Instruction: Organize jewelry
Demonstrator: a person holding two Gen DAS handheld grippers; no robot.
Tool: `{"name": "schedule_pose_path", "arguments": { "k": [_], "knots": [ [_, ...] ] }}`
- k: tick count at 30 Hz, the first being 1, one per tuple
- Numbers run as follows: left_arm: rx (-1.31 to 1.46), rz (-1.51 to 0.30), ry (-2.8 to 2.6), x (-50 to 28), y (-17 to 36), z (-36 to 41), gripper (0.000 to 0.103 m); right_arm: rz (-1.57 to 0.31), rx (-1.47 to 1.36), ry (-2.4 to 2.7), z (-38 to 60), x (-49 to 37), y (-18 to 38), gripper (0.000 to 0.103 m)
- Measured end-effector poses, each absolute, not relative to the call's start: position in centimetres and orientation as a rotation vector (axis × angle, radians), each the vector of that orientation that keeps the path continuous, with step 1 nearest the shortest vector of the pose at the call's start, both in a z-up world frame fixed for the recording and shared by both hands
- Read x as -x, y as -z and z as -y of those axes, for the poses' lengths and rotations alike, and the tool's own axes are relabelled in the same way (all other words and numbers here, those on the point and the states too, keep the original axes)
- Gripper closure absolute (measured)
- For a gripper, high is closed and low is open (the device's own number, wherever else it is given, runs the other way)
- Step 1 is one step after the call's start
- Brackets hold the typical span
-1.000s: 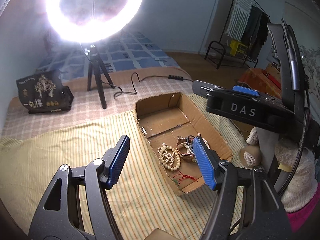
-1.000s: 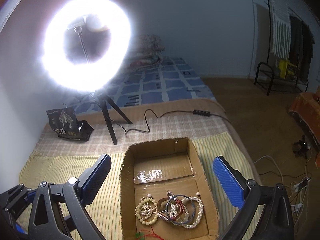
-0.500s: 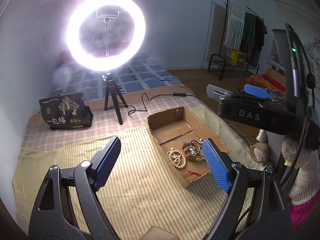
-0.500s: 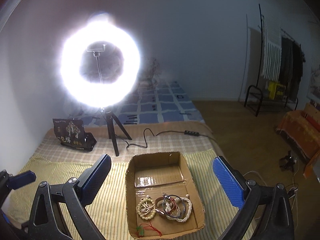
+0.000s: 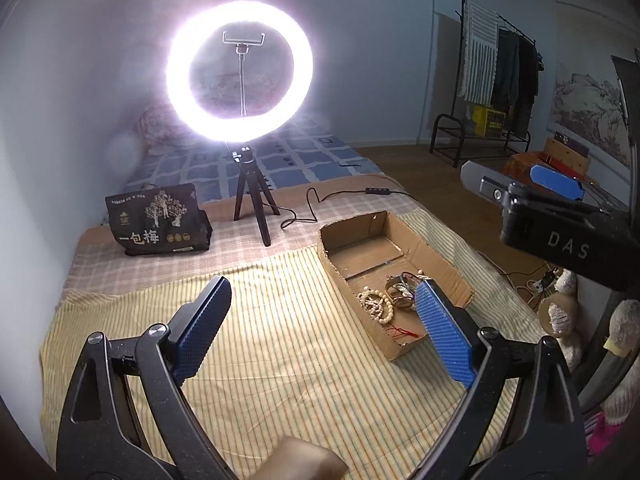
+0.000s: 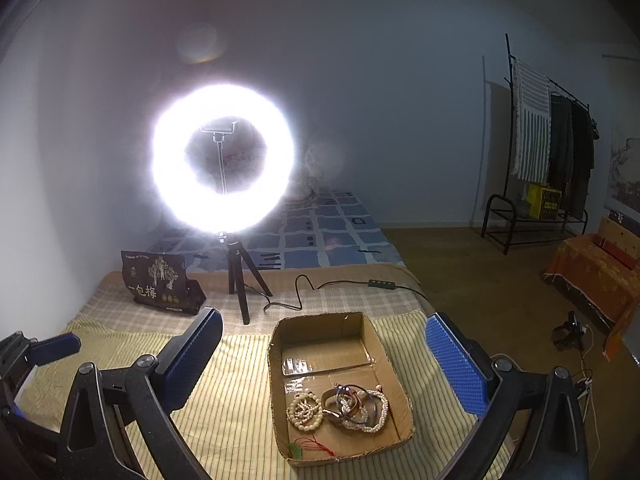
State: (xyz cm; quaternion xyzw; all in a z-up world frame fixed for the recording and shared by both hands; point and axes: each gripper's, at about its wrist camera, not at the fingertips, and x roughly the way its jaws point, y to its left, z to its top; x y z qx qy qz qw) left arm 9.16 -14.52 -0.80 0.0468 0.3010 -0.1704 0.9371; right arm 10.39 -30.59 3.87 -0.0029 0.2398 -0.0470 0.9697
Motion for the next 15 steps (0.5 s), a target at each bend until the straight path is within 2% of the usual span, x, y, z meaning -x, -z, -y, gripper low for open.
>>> {"name": "schedule_pose_path", "arguments": {
  "k": [8,10,15],
  "knots": [
    [-0.141,-0.582,0.341,-8.0,0.6,14.5,0.007,-0.478,0.034,0.111,30.3,-10.3,-3.6,0.000],
    [-0.145,-0.578,0.333,-8.0,0.5,14.5,0.000,-0.474,0.027,0.115,30.3,-10.3,-3.6,0.000],
    [-0.149,-0.560,0.327,-7.8,0.3,14.4,0.000,-0.473,0.035,0.117,30.1,-10.2,-3.4,0.000]
  ]
}}
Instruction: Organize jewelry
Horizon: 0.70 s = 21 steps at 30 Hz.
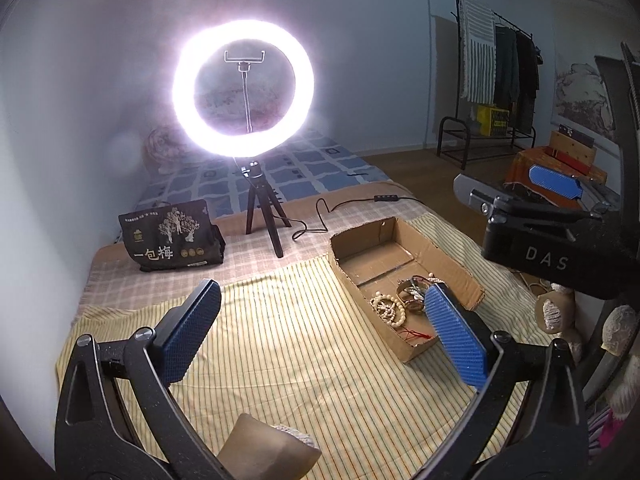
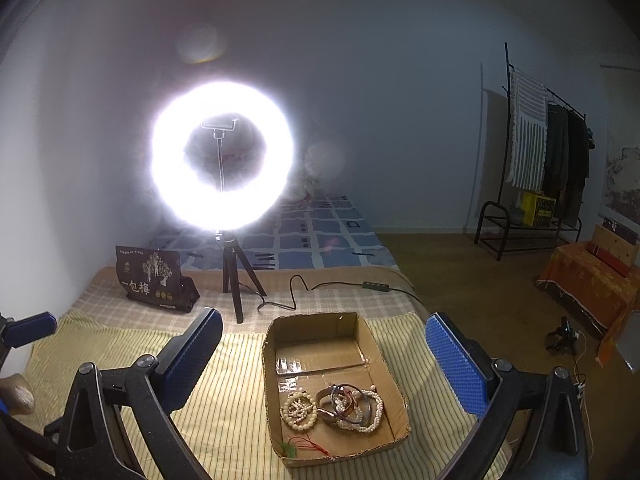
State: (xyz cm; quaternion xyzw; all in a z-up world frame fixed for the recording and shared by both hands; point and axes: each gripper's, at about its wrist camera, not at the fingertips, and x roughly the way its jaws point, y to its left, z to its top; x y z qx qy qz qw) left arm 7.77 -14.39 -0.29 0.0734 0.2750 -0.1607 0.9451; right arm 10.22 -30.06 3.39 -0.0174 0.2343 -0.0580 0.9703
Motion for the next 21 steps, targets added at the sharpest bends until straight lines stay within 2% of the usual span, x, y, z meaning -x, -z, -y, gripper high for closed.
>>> {"name": "schedule_pose_path", "arguments": {
  "k": [21],
  "knots": [
    [-0.156,-0.565,0.298,-7.95,0.35,14.13,0.000,-0.491,0.008,0.119,30.02,-10.29,-2.96,0.000]
  ]
}}
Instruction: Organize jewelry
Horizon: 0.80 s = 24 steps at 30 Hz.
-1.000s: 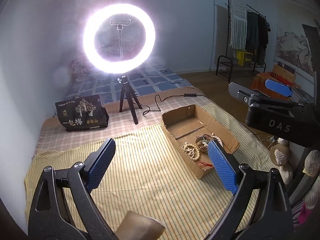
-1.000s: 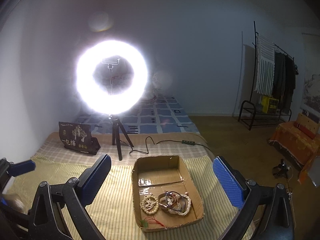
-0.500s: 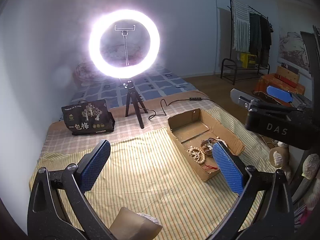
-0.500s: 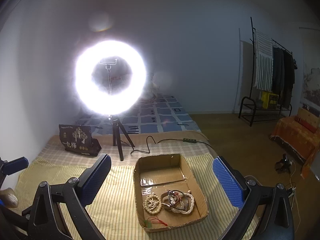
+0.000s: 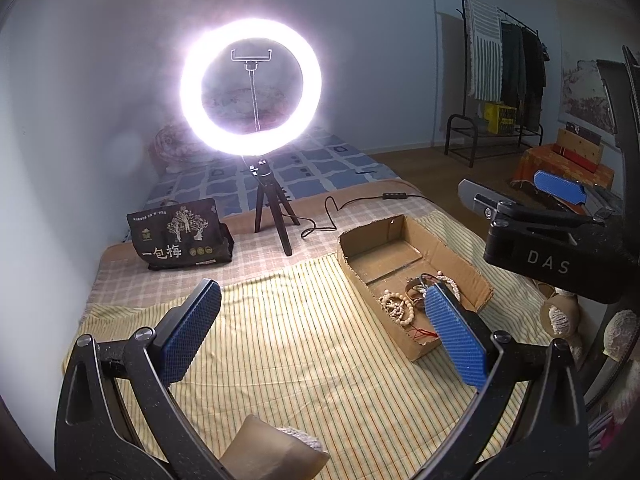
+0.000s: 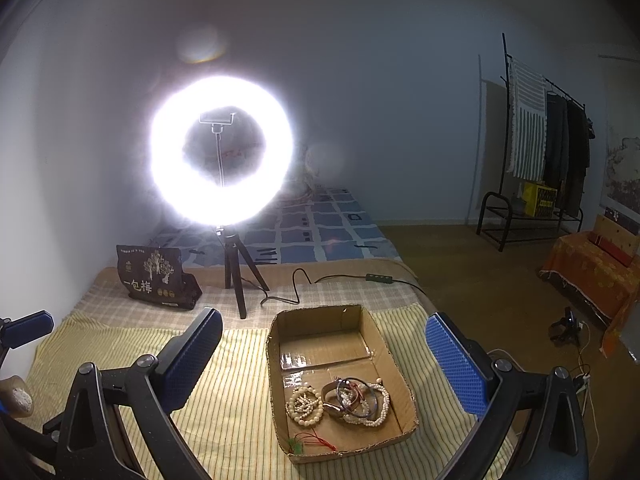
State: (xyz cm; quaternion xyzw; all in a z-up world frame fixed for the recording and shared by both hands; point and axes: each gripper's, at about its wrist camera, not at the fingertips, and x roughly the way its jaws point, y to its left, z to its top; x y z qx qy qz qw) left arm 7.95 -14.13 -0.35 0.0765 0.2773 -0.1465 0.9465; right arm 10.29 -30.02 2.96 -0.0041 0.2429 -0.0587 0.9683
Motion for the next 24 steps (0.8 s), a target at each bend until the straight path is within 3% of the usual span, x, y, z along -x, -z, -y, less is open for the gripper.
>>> {"name": "schedule_pose_path", "arguments": {
  "k": [24],
  "knots": [
    [-0.158,-0.565,0.300,-7.88,0.31,14.20,0.000,-0.496,0.020,0.122,29.72,-10.26,-2.95,0.000]
  ]
}}
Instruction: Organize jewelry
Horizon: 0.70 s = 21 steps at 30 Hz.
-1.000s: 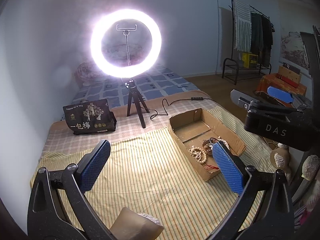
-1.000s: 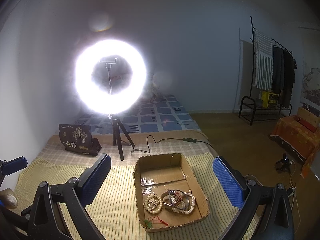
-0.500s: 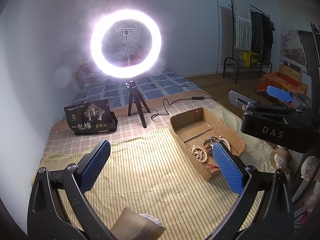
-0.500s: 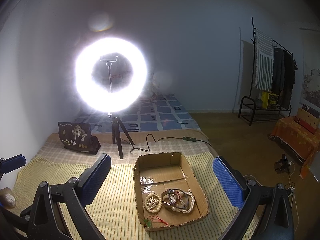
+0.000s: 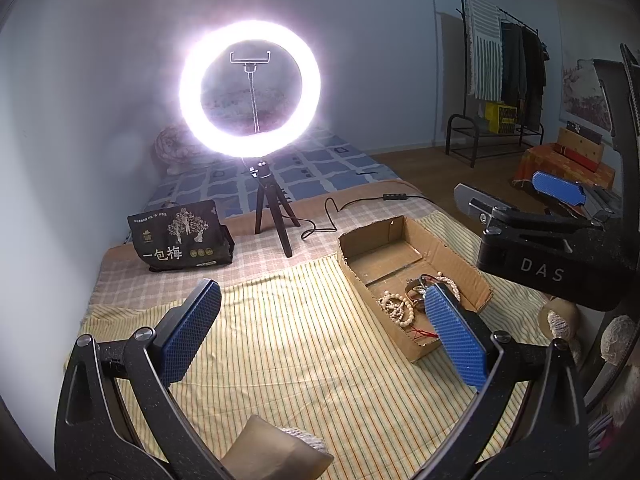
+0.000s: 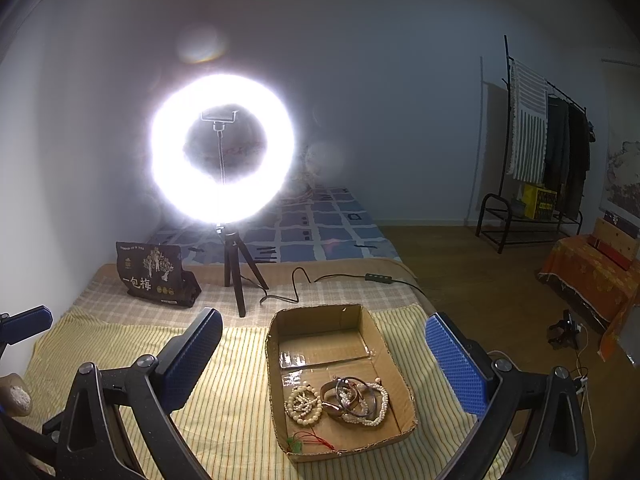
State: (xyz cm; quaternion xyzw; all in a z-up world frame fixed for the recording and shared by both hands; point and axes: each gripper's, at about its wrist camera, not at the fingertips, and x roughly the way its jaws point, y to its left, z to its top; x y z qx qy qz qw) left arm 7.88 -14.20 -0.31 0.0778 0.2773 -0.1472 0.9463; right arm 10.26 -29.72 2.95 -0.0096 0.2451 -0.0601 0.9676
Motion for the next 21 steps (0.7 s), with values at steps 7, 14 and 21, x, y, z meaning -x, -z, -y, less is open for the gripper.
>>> {"name": "schedule_pose_path", "arguments": {
  "k": [7,14,21],
  "knots": [
    [-0.162,-0.564,0.299,-8.04,0.15,14.12,0.000,-0.496,0.020,0.122,29.74,-10.29,-2.90,0.000],
    [-0.164,-0.566,0.297,-8.02,0.13,14.20,0.000,-0.499,0.015,0.126,29.92,-10.21,-2.85,0.000],
    [-0.169,-0.562,0.295,-8.01,0.11,14.14,0.000,-0.498,0.019,0.124,29.82,-10.14,-2.82,0.000]
  ]
}}
